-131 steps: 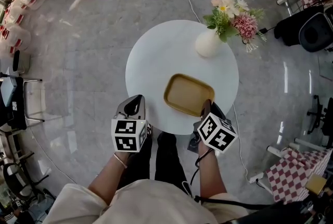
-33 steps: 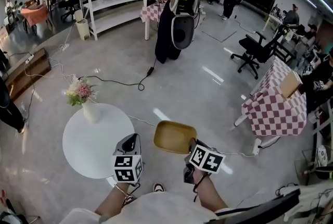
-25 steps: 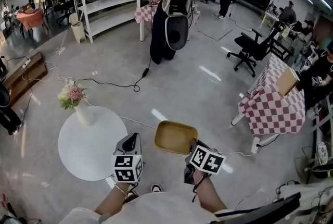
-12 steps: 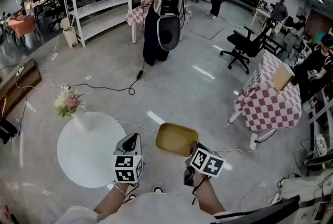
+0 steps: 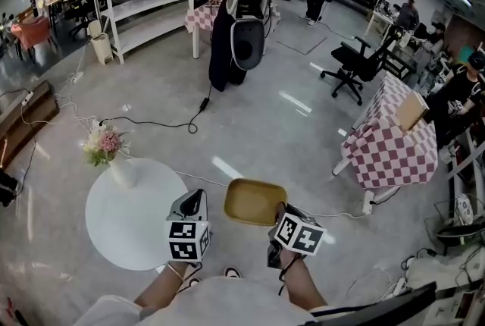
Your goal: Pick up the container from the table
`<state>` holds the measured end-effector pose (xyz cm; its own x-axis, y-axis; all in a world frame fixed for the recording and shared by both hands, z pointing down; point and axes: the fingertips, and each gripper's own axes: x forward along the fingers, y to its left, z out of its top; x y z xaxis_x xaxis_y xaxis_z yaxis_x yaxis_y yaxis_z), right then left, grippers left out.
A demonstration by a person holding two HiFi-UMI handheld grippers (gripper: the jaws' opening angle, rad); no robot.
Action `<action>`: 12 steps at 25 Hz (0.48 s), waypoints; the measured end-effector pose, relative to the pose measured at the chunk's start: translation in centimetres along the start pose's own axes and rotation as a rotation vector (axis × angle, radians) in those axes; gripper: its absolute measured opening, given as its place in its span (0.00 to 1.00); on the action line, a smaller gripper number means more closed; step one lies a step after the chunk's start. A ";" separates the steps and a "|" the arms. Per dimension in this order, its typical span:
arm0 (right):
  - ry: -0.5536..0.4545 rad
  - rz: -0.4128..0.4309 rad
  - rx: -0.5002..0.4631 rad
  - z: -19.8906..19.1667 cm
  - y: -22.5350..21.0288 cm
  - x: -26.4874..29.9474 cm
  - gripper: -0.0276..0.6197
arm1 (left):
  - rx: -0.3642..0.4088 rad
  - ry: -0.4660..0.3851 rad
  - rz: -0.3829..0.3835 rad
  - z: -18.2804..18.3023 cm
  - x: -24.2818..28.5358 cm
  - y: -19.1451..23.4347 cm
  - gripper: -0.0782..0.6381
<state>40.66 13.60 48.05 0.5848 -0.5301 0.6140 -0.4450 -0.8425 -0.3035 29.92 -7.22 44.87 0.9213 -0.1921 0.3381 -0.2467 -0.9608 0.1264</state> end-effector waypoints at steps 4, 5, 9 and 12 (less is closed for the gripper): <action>-0.001 -0.013 0.005 -0.5 -0.1 -0.6 0.11 | -0.002 -0.004 -0.004 0.0 -0.5 0.1 0.13; 0.000 -0.015 0.006 -0.7 -0.1 -0.8 0.11 | -0.003 -0.003 -0.006 0.0 -0.6 0.1 0.13; 0.008 -0.014 0.010 -1.4 0.0 -1.3 0.11 | -0.011 0.005 -0.012 -0.6 -1.2 0.0 0.13; 0.008 -0.014 0.011 -1.4 -0.2 -1.3 0.11 | -0.016 0.007 -0.012 -0.9 -1.2 -0.1 0.13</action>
<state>39.04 14.63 48.37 0.5854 -0.5175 0.6241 -0.4295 -0.8508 -0.3026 28.55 -6.68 45.27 0.9223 -0.1789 0.3427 -0.2403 -0.9597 0.1458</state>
